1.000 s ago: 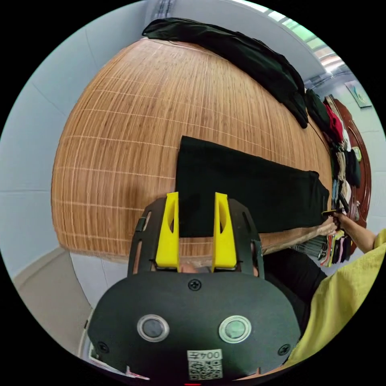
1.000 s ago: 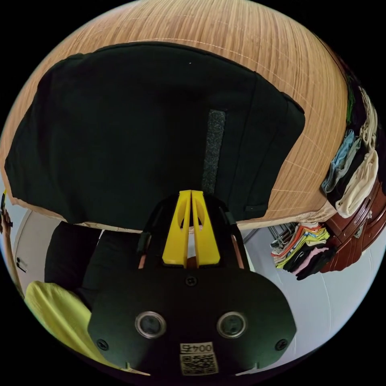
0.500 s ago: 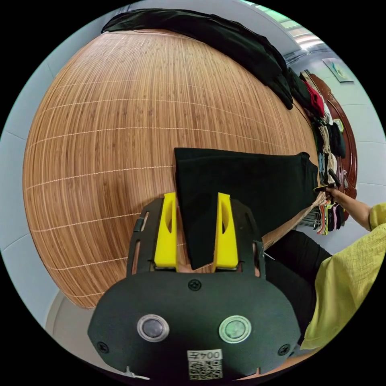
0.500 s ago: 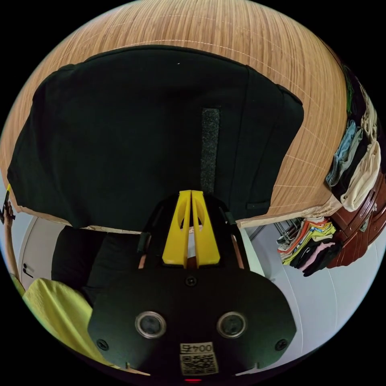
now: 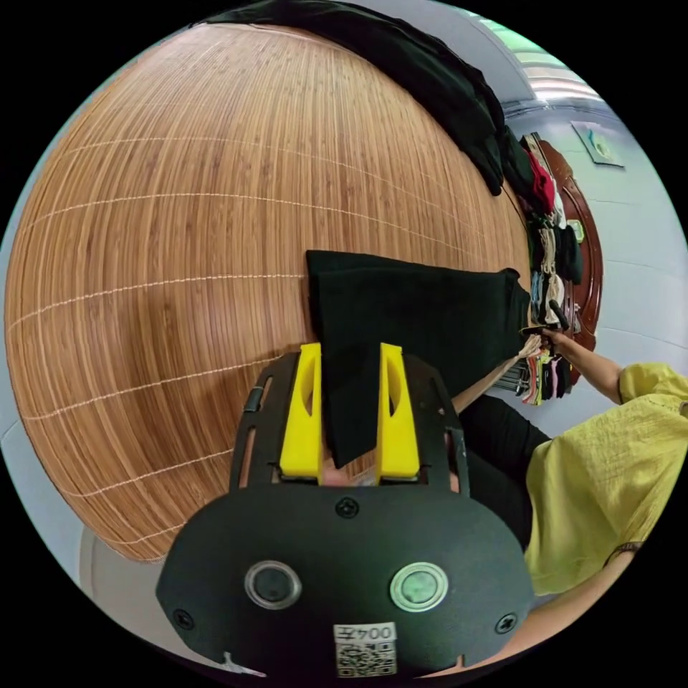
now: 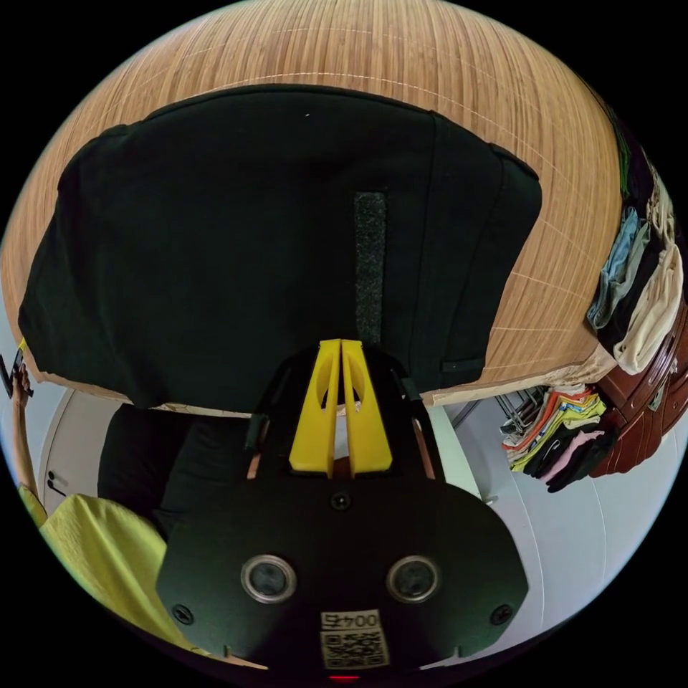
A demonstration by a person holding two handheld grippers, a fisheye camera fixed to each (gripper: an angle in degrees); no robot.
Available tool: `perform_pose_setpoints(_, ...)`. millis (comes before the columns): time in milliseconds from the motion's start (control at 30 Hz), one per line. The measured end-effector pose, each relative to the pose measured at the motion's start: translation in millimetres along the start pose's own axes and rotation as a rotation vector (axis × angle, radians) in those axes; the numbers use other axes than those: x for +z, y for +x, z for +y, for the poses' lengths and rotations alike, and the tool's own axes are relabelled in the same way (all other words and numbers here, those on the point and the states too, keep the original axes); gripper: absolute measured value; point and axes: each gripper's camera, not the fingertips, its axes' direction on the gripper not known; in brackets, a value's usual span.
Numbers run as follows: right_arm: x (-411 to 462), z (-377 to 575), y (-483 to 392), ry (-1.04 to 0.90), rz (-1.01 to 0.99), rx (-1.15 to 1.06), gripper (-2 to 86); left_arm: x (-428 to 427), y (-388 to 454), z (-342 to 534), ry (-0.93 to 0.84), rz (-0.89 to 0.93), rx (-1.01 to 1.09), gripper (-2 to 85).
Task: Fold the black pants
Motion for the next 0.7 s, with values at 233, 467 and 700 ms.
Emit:
perform_pose_setpoints(233, 17, 39, 0, 0.028, -0.001, 0.026, -0.7, -6, 6, -26, -0.069, 0.077, -0.022, 4.5)
perform_pose_setpoints(467, 24, 125, 28, 0.200, -0.147, 0.259, 1.7, -71, 74, -17, 0.001, 0.187, 0.020, 2.7)
perform_pose_setpoints(700, 27, 253, 52, 0.438, -0.575, 0.348, -0.2, -139, 226, -31, -0.026, 0.176, 0.162, 2.1)
